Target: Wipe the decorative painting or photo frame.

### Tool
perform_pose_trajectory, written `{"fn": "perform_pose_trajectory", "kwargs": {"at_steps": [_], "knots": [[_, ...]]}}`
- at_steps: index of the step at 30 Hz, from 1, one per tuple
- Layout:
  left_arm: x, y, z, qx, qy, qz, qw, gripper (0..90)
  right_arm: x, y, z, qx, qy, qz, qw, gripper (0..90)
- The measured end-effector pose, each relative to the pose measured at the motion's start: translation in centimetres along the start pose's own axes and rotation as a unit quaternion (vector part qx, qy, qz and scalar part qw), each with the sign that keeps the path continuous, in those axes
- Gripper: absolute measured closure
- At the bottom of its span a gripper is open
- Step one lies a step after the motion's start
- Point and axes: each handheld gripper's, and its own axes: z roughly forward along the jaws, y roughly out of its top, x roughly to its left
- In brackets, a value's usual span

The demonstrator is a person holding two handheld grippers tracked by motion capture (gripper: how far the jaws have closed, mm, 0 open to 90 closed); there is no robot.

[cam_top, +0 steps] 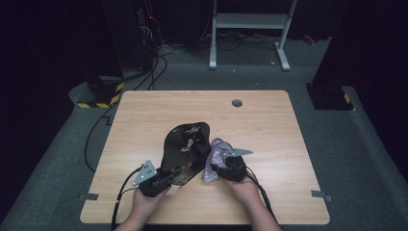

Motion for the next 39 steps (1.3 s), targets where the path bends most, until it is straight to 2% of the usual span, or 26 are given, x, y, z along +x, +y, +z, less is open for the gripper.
{"fn": "perform_pose_trajectory", "kwargs": {"at_steps": [5,9,13,17,21,23,27,31,34,35,39], "knots": [[0.0,0.0,0.0,0.0,0.001,-0.001,1.0,79.3,0.3,0.8,-0.8,-0.024,-0.011,-0.016,0.9995,67.3],[0.0,0.0,0.0,0.0,0.001,-0.001,1.0,79.4,0.4,1.8,-2.0,-0.063,-0.011,-0.021,0.9978,67.1],[0.0,0.0,0.0,-0.001,0.0,-0.002,1.0,79.4,1.0,2.9,-3.1,-0.097,-0.004,-0.032,0.9948,67.1],[0.0,-0.1,0.0,-0.001,0.0,-0.002,1.0,79.4,1.7,3.7,-4.1,-0.134,0.007,-0.04,0.9901,67.0],[0.0,-0.1,0.1,-0.002,0.001,0.0,1.0,79.3,1.8,3.8,-5.1,-0.155,-0.017,-0.048,0.9866,66.0],[-0.1,-0.1,0.1,-0.002,0.003,0.0,1.0,79.3,1.4,3.6,-5.3,-0.156,-0.031,-0.048,0.9861,65.8],[-0.1,-0.2,0.2,0.009,0.004,0.004,0.9999,76.8,0.5,2.7,-5.4,-0.147,-0.052,-0.039,0.987,65.2],[0.0,0.0,0.0,-0.005,0.006,0.002,1.0,69.5,-0.2,2.2,-5.6,-0.143,-0.072,-0.038,0.9864,65.0],[0.1,0.0,-0.1,-0.004,0.009,0.005,0.9999,64.2,-0.4,2.0,-5.6,-0.139,-0.079,-0.037,0.9864,64.9],[0.1,0.0,-0.1,-0.003,0.01,0.004,0.9999,64.2,-0.6,1.7,-5.6,-0.132,-0.091,-0.042,0.9862,64.6],[0.2,0.1,-0.1,-0.003,0.01,0.001,0.9999,61.0,-0.9,1.5,-6.0,-0.129,-0.104,-0.045,0.9851,64.0]]}}
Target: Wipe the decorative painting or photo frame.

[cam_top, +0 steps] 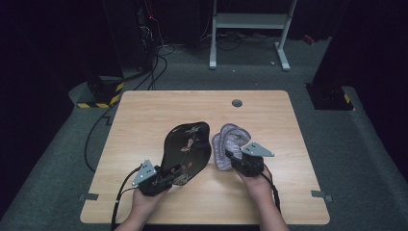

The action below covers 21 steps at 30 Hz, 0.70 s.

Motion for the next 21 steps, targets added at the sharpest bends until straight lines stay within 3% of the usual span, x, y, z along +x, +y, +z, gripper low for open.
{"fn": "perform_pose_trajectory", "kwargs": {"at_steps": [8,12,15,17,21], "knots": [[0.1,-0.1,0.1,0.004,0.001,0.0,1.0,54.7,-1.1,0.1,-0.8,0.013,-0.029,-0.007,0.9995,62.7],[0.3,-0.1,0.1,0.006,-0.001,0.0,1.0,53.8,-1.7,-0.2,-1.5,0.041,-0.06,-0.011,0.9973,61.9],[0.2,0.0,0.0,0.004,-0.007,-0.003,1.0,53.8,-2.2,-1.2,-2.3,0.044,-0.078,0.022,0.9958,61.8],[0.1,0.0,0.0,0.003,-0.013,-0.004,0.9999,53.7,-2.3,-1.8,-2.4,0.057,-0.093,0.014,0.994,61.1],[-0.1,0.2,-0.1,0.012,-0.013,0.019,0.9997,53.1,-2.8,-2.8,-2.3,0.078,-0.11,0.007,0.9909,58.2]]}}
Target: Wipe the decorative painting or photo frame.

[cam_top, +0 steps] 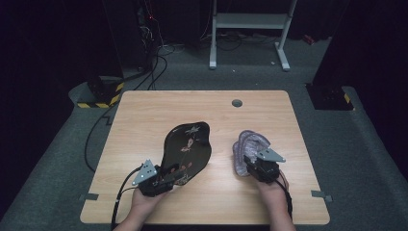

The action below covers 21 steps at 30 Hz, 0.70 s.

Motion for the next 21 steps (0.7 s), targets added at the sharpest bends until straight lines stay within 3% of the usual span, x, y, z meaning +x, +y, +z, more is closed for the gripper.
{"fn": "perform_pose_trajectory", "kwargs": {"at_steps": [3,6,8,12,15,21], "knots": [[0.1,0.1,0.1,0.002,-0.006,-0.003,1.0,53.1,-0.3,-0.4,0.8,0.025,-0.01,-0.003,0.9996,54.9],[-0.1,0.2,0.2,0.013,-0.004,0.011,0.9998,52.7,-0.5,-0.9,1.7,0.055,-0.014,-0.004,0.9984,49.2],[0.0,0.3,0.2,0.015,-0.004,0.01,0.9998,52.0,-0.7,-1.0,1.9,0.06,-0.014,0.0,0.9981,43.5],[-0.3,0.4,0.0,0.021,-0.007,0.012,0.9997,50.8,-1.0,-0.6,1.5,0.047,-0.021,0.016,0.9986,28.3],[-0.4,0.0,-0.4,0.02,-0.008,0.01,0.9997,47.8,-1.1,-0.3,0.9,0.026,-0.026,0.018,0.9992,25.2],[-0.1,0.0,-1.5,-0.008,-0.014,0.007,0.9998,44.8,-1.0,0.2,-0.1,0.003,-0.027,0.019,0.9995,24.4]]}}
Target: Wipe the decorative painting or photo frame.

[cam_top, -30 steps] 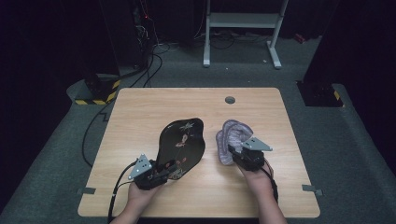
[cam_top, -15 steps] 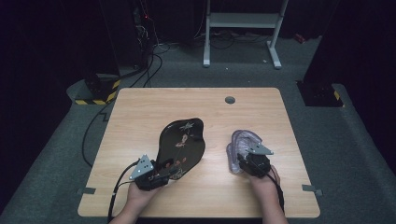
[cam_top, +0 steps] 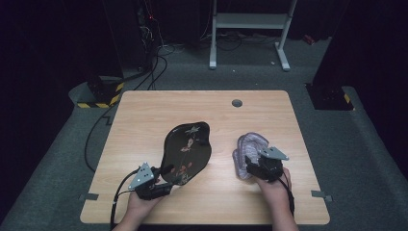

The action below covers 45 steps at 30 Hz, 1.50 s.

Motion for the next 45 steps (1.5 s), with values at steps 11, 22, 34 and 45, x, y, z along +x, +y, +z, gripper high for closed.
{"fn": "perform_pose_trajectory", "kwargs": {"at_steps": [11,22,34,45], "knots": [[-0.3,-0.6,0.1,0.024,-0.01,0.01,0.9996,44.5,3.4,2.4,-3.1,-0.08,0.016,-0.045,0.9956,32.2],[0.1,-1.2,-2.5,0.019,-0.01,0.001,0.9998,58.1,8.1,2.9,0.3,-0.072,0.096,-0.064,0.9908,45.0],[-1.2,-1.6,-2.8,0.031,-0.023,0.014,0.9992,59.5,10.8,3.3,4.0,-0.041,0.098,-0.083,0.9909,46.7],[-3.1,-2.1,-2.1,0.067,-0.052,0.06,0.9946,58.3,11.8,4.2,6.4,-0.033,0.107,-0.085,0.9901,46.5]]}}
